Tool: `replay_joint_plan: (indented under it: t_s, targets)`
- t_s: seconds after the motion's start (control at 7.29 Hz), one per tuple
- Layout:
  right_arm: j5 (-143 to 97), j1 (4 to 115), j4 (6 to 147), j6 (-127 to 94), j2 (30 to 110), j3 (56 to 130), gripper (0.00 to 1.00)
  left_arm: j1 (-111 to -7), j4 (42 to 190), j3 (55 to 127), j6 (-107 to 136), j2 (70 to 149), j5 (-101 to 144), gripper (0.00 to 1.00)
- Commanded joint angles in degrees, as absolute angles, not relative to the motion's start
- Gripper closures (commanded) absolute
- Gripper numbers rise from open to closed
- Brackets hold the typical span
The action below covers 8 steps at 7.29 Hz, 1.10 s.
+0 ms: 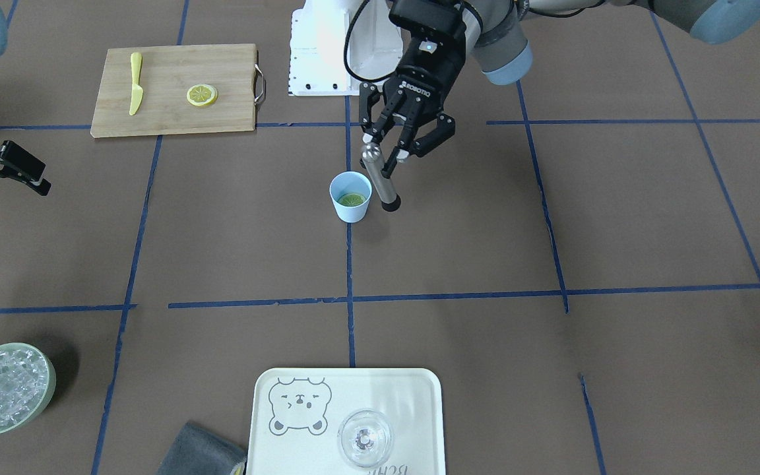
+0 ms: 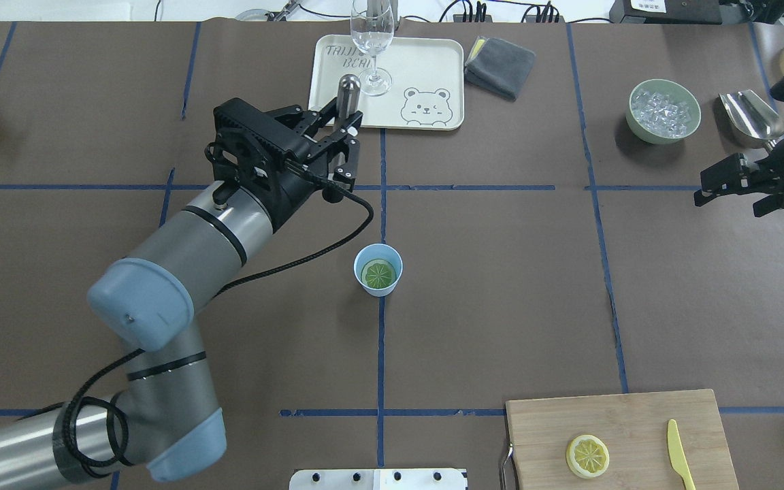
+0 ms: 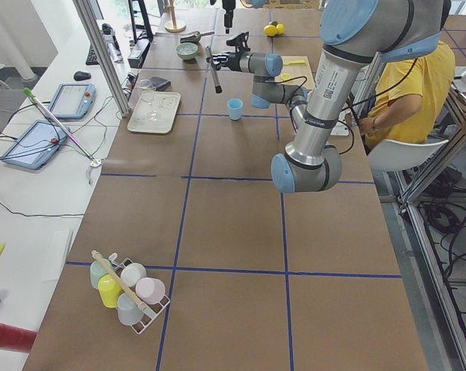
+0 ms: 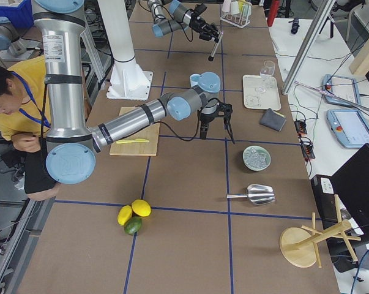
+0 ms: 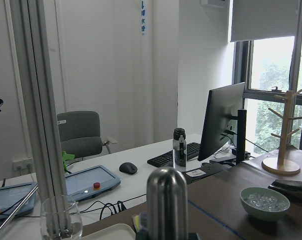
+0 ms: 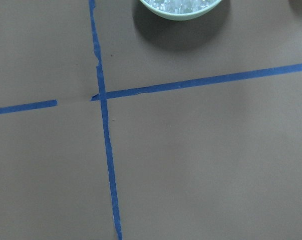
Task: Squeeze lemon into cup
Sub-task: 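Carry the muddler back toward its starting spot with the left gripper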
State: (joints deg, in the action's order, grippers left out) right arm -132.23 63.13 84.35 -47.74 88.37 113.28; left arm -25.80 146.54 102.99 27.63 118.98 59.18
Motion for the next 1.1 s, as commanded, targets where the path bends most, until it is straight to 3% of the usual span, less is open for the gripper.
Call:
replay_joint_plan:
  t_s: [0.0,0.41,0.69,0.96]
  targets:
    - [-132.19,63.19,84.29,-47.72,88.50,113.12,0.00,-35.19,141.27,103.10,34.14,113.13,78.88,1.00]
    - [-131.93,63.19,84.29,-47.55,88.59,113.03,0.00,-53.12,122.07,103.45,39.78,107.42,110.39,1.00]
    - [-131.84,63.19,84.29,-47.37,88.51,112.85,0.00,-54.58,103.27,103.44,40.69,106.36,116.01,1.00]
    - [-131.66,63.19,84.29,-45.53,88.51,112.15,0.00,-54.32,97.65,103.45,40.34,97.61,121.08,1.00]
